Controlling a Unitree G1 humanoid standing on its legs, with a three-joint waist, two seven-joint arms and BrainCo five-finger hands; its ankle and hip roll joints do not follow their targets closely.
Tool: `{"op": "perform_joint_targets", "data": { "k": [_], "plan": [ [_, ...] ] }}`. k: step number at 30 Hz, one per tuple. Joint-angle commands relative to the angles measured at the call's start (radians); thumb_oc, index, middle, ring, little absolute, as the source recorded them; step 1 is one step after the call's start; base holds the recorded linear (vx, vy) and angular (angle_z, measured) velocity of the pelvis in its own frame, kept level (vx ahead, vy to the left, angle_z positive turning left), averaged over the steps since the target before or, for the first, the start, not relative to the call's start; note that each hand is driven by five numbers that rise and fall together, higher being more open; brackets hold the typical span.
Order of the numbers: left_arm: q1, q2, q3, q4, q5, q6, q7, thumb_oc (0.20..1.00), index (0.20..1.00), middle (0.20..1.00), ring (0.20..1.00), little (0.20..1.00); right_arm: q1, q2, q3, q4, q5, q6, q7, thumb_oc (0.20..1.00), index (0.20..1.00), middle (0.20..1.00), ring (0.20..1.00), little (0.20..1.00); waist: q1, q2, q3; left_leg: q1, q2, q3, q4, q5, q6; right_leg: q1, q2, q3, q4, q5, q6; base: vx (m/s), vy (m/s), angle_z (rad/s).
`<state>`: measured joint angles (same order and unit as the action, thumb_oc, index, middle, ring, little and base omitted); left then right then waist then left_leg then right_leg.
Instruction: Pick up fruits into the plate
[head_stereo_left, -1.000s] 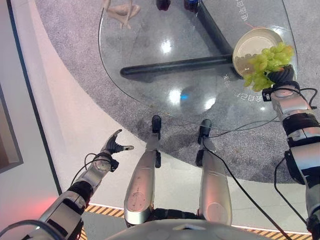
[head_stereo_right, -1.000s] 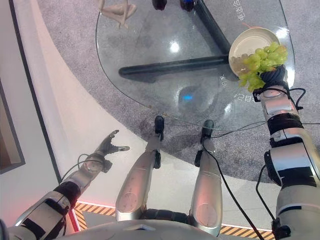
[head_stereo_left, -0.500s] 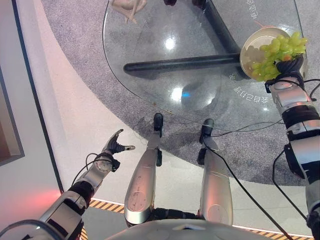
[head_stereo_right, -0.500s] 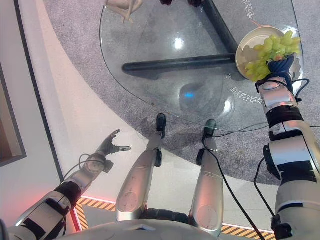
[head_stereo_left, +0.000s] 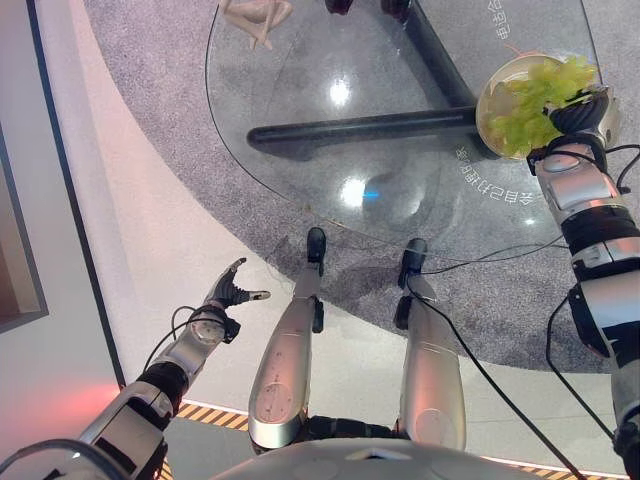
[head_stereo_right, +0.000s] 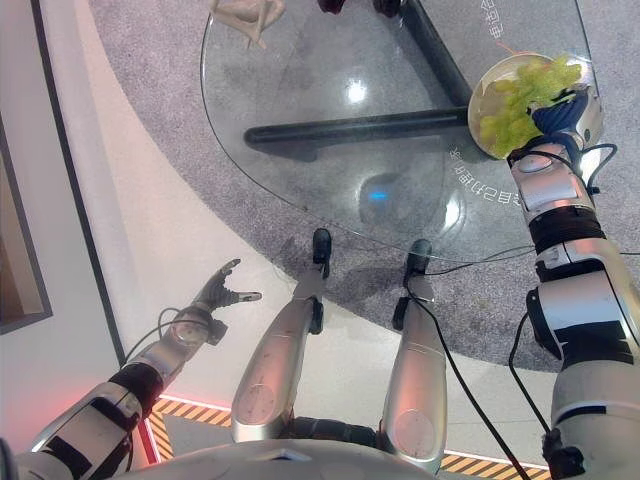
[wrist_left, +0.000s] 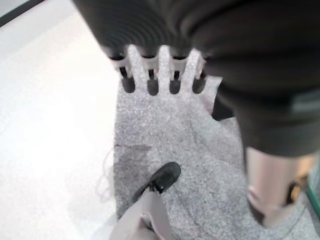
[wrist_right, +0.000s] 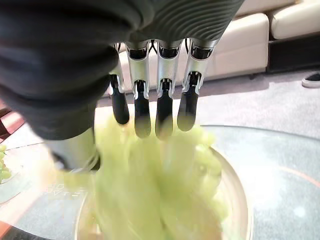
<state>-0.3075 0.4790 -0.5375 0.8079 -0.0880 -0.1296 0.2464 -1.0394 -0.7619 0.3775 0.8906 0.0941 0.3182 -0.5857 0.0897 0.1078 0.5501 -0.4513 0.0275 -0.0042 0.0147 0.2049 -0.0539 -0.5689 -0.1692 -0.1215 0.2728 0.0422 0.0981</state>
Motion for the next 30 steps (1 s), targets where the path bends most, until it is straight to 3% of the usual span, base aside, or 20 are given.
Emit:
{"op": "perform_joint_targets", "data": {
  "k": [1, 16, 24, 30],
  "plan": [
    [0.013, -0.019, -0.031, 0.016, -0.028, 0.0, 0.004, 1.0, 1.0, 1.0, 1.0, 1.0, -0.061, -0.074, 0.09, -0.027, -0.038, 0.0, -0.025, 1.0, 1.0, 1.0, 1.0, 1.0, -0.004, 0.016, -0.03, -0.024, -0.072, 0.007, 0.167, -0.205, 0.037, 0.006, 0.075, -0.066, 0.038, -0.079, -0.043, 0.0, 0.0, 0.0],
    [0.026, -0.012, -0.014, 0.016, -0.025, -0.004, -0.002, 1.0, 1.0, 1.0, 1.0, 1.0, -0.017, -0.058, 0.072, -0.083, 0.003, -0.045, -0.013, 1.0, 1.0, 1.0, 1.0, 1.0, -0.004, -0.003, -0.03, -0.008, -0.069, 0.009, 0.174, -0.216, 0.043, 0.024, 0.08, -0.067, 0.044, -0.084, -0.047, 0.0, 0.0, 0.0],
    [0.04, -0.026, 0.037, 0.057, -0.058, -0.011, -0.047, 1.0, 1.0, 1.0, 1.0, 1.0, 0.149, 0.007, -0.039, -0.188, 0.098, -0.143, 0.036, 1.0, 1.0, 1.0, 1.0, 1.0, -0.023, -0.032, -0.03, 0.076, -0.06, 0.013, 0.166, -0.233, 0.041, 0.106, 0.088, -0.058, 0.035, -0.097, -0.052, 0.0, 0.034, 0.01],
    [0.071, -0.057, 0.102, 0.118, -0.126, -0.001, -0.121, 1.0, 1.0, 1.0, 1.0, 1.0, 0.448, 0.132, -0.111, -0.269, 0.158, -0.264, 0.136, 1.0, 1.0, 1.0, 1.0, 1.0, -0.054, -0.068, -0.03, 0.223, -0.044, 0.03, 0.135, -0.246, 0.04, 0.261, 0.085, -0.054, -0.02, -0.088, -0.05, 0.03, 0.043, 0.03]
  ]
}}
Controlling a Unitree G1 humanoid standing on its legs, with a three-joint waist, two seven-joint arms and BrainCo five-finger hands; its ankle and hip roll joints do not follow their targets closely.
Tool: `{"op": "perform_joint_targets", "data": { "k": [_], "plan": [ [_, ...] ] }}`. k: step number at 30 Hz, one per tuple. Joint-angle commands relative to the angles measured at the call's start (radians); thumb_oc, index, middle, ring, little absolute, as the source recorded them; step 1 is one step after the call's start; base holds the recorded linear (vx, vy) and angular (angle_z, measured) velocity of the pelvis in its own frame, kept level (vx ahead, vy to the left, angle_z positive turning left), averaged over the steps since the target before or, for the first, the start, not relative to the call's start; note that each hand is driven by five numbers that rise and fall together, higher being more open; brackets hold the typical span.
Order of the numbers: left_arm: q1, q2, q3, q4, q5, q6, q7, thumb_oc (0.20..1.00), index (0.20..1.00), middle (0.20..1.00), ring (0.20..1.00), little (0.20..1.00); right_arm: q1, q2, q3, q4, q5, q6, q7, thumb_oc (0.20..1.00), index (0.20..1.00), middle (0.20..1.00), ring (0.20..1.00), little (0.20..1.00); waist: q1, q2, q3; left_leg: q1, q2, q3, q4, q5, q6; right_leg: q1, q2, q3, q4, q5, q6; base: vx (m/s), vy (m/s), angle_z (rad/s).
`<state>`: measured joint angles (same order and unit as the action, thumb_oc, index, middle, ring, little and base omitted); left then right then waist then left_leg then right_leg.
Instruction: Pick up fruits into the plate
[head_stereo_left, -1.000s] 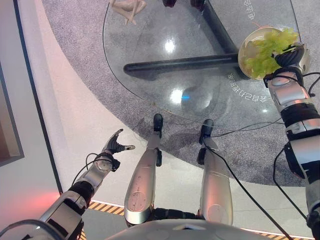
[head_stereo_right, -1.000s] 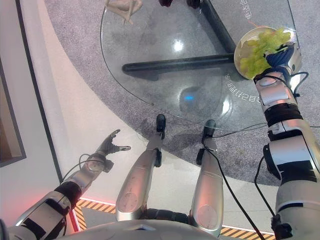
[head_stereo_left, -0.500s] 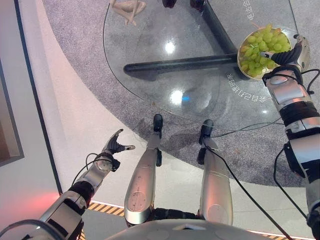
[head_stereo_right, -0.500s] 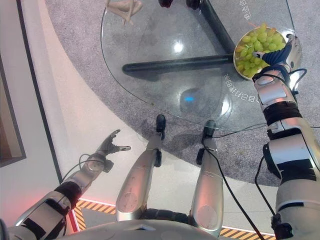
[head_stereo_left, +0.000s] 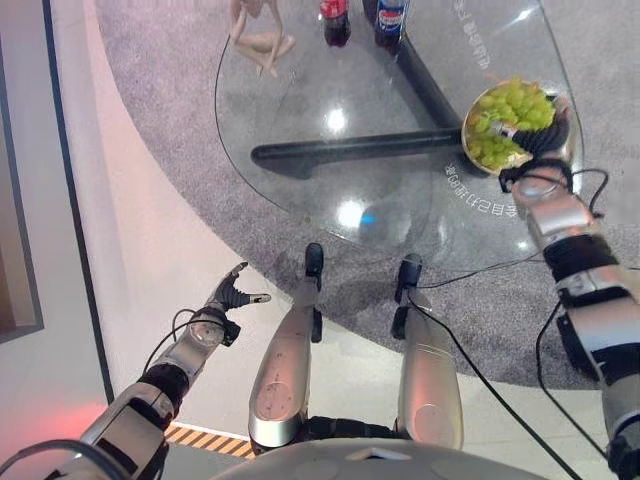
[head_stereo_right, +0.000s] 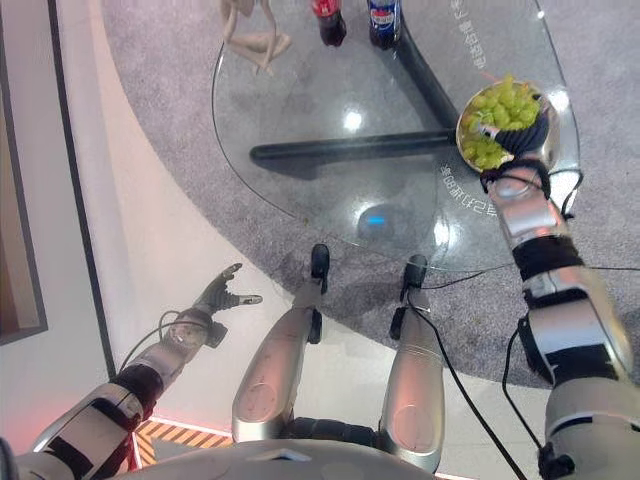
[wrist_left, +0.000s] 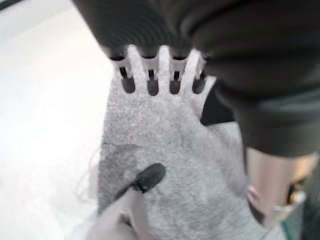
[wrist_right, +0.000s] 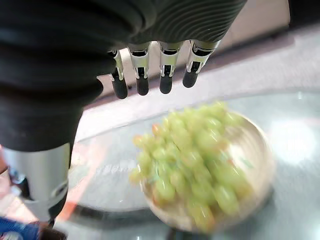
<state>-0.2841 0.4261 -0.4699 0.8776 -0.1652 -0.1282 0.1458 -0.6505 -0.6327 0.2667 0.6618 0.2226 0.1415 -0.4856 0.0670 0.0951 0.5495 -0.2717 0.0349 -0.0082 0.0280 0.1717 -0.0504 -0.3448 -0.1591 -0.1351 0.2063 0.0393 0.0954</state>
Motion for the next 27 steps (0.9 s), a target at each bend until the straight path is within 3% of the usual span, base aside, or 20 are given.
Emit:
{"op": "perform_joint_targets", "data": {
  "k": [1, 6, 9, 10, 14, 18, 27],
  "plan": [
    [0.06, -0.009, 0.054, 0.058, -0.056, 0.002, -0.031, 1.0, 1.0, 1.0, 1.0, 1.0, 0.126, 0.038, -0.003, -0.046, 0.049, -0.119, 0.063, 1.0, 1.0, 1.0, 1.0, 1.0, -0.035, -0.063, -0.032, 0.086, -0.047, 0.037, 0.105, -0.215, 0.034, 0.084, 0.073, -0.041, 0.023, -0.081, -0.045, 0.08, 0.025, 0.07],
    [0.133, -0.043, 0.11, 0.101, -0.062, 0.002, -0.049, 1.0, 1.0, 1.0, 1.0, 1.0, 0.381, 0.158, -0.045, 0.051, 0.164, -0.232, 0.229, 1.0, 1.0, 1.0, 1.0, 1.0, -0.037, -0.09, -0.131, 0.182, -0.04, 0.056, 0.052, -0.219, 0.028, 0.209, 0.065, -0.045, -0.067, -0.066, -0.027, 0.1, 0.019, 0.0],
    [0.158, -0.062, 0.129, 0.121, -0.066, 0.01, -0.058, 1.0, 1.0, 1.0, 1.0, 1.0, 0.438, 0.219, -0.054, 0.122, 0.212, -0.251, 0.301, 1.0, 1.0, 1.0, 1.0, 1.0, -0.035, -0.099, -0.174, 0.212, -0.042, 0.058, 0.038, -0.221, 0.029, 0.248, 0.064, -0.046, -0.091, -0.063, -0.024, 0.1, 0.01, 0.02],
    [0.18, -0.077, 0.141, 0.152, -0.065, 0.013, -0.069, 1.0, 1.0, 1.0, 1.0, 1.0, 0.485, 0.268, -0.061, 0.2, 0.242, -0.264, 0.351, 1.0, 1.0, 1.0, 1.0, 1.0, -0.035, -0.106, -0.214, 0.238, -0.041, 0.06, 0.027, -0.222, 0.029, 0.278, 0.063, -0.049, -0.106, -0.061, -0.021, 0.14, 0.016, 0.06],
    [0.224, -0.121, 0.177, 0.237, -0.07, 0.024, -0.113, 1.0, 1.0, 1.0, 1.0, 1.0, 0.564, 0.348, -0.086, 0.38, 0.289, -0.258, 0.488, 1.0, 1.0, 1.0, 1.0, 1.0, -0.033, -0.107, -0.305, 0.305, -0.047, 0.066, -0.004, -0.228, 0.037, 0.347, 0.061, -0.051, -0.143, -0.057, -0.015, 0.16, 0.059, 0.09],
    [0.248, -0.15, 0.197, 0.311, -0.072, 0.025, -0.151, 1.0, 1.0, 1.0, 1.0, 1.0, 0.599, 0.387, -0.097, 0.499, 0.25, -0.243, 0.568, 1.0, 1.0, 1.0, 1.0, 1.0, -0.04, -0.099, -0.354, 0.353, -0.051, 0.072, -0.031, -0.235, 0.045, 0.39, 0.063, -0.045, -0.162, -0.062, -0.013, 0.07, 0.078, -0.01],
    [0.281, -0.183, 0.221, 0.365, -0.046, 0.092, -0.183, 1.0, 1.0, 1.0, 1.0, 1.0, 0.638, 0.411, -0.117, 0.613, 0.171, -0.188, 0.591, 1.0, 1.0, 1.0, 1.0, 1.0, -0.054, -0.077, -0.41, 0.425, -0.054, 0.079, -0.086, -0.241, 0.052, 0.454, 0.065, -0.036, -0.197, -0.069, -0.011, 0.01, 0.063, -0.02]
  ]
}}
